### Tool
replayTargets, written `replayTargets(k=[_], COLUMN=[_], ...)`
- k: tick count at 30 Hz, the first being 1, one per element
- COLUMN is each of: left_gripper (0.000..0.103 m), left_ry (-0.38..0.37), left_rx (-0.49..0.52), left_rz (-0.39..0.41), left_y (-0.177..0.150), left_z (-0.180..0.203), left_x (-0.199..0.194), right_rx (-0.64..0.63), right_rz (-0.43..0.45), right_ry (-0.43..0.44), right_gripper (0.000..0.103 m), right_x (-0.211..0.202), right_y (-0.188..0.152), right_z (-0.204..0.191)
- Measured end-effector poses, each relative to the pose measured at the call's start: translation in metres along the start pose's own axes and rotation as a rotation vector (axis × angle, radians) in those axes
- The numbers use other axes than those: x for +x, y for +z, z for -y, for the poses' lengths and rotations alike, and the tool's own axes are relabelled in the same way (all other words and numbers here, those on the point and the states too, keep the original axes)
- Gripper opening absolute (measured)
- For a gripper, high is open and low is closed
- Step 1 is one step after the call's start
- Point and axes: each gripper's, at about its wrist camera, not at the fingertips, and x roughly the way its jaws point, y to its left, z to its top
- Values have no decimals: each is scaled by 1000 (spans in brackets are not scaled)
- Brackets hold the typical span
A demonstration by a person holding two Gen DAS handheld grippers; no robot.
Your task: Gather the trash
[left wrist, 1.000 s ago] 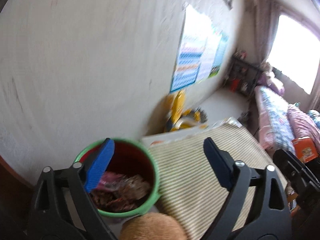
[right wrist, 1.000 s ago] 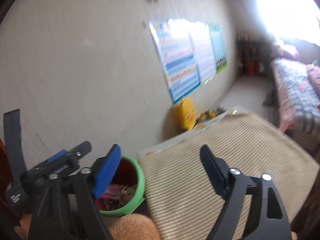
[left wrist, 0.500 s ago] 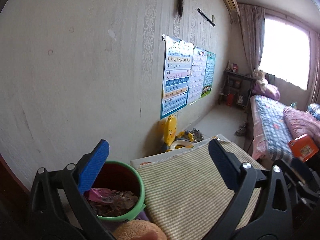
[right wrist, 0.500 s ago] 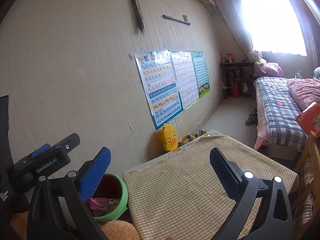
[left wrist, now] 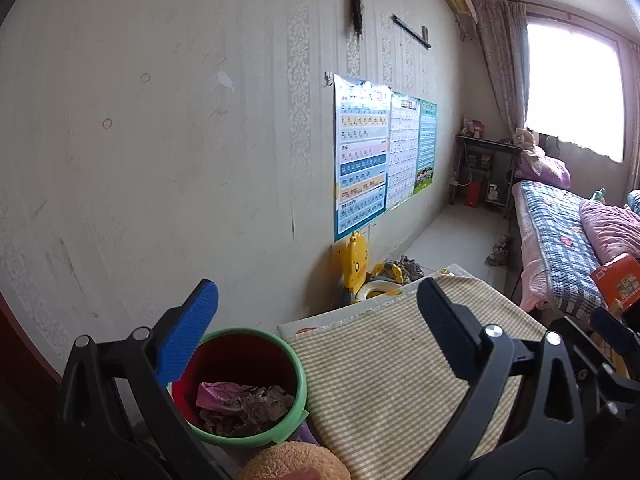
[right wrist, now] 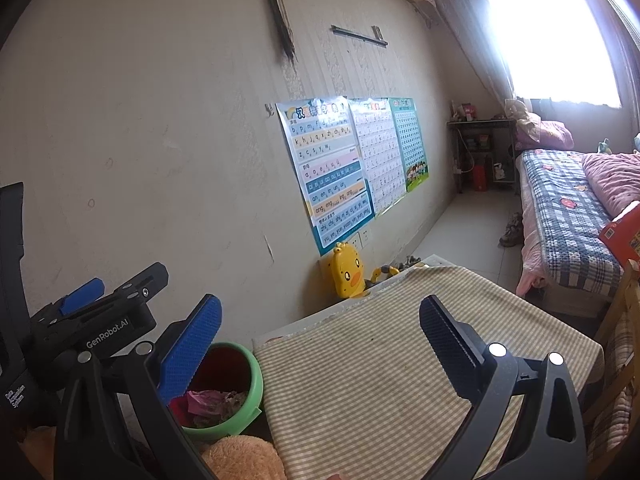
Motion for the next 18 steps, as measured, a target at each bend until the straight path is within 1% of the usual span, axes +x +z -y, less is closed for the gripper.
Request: replayTargets(k=[6,18], left_gripper=[98,98], left_ry=[12,26], left_rx=[-7,-11], left_rz=[-20,-34], left_y=[-1,-3], left_z=[-4,-7], left_x=[6,9], right_rx=[-7,-18], right_rz=[-14,-36], right_ry=[5,11], right_gripper=[96,96], right_x=[5,11], right_y=[-2,-4], right_z=[-2,-9])
